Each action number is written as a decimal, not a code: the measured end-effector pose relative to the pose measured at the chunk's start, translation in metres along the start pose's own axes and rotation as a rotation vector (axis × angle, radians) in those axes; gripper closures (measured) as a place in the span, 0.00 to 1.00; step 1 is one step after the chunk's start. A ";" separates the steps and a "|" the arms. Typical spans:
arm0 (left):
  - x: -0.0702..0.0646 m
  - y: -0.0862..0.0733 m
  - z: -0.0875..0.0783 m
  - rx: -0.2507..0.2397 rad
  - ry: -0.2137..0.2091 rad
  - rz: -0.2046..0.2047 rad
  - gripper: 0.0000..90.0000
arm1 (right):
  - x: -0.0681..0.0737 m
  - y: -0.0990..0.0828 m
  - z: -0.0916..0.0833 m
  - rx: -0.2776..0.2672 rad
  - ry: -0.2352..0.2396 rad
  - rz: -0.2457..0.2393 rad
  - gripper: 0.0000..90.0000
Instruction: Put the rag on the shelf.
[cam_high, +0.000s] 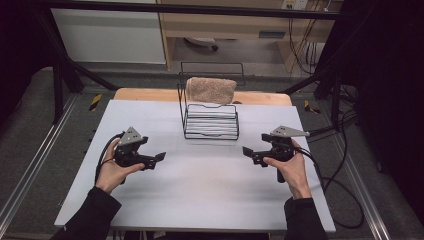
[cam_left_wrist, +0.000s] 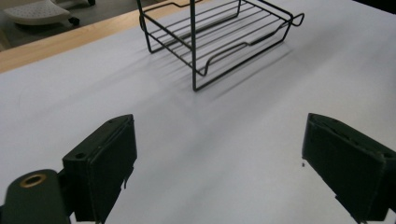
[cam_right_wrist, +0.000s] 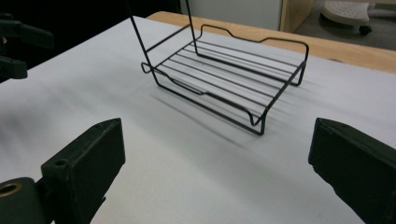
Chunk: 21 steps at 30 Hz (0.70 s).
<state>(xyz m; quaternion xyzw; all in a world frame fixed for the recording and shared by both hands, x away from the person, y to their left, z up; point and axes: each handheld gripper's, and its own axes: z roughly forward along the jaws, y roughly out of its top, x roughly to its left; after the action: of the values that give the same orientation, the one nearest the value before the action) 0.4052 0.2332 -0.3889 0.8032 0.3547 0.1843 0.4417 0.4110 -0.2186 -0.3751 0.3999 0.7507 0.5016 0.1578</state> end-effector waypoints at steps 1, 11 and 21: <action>0.000 0.000 0.000 0.000 0.000 0.000 0.11 | -0.001 -0.004 0.000 0.004 0.001 0.002 0.05; 0.007 -0.040 -0.005 0.022 -0.005 -0.024 0.11 | -0.008 -0.042 -0.004 0.054 0.006 0.018 0.04; 0.018 -0.064 -0.014 0.044 0.015 -0.049 0.11 | -0.018 -0.072 -0.017 0.075 0.002 0.030 0.03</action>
<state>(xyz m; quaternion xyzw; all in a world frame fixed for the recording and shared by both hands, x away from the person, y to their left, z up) 0.3824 0.2774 -0.4354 0.8025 0.3814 0.1714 0.4256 0.3798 -0.2559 -0.4334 0.4162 0.7631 0.4757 0.1345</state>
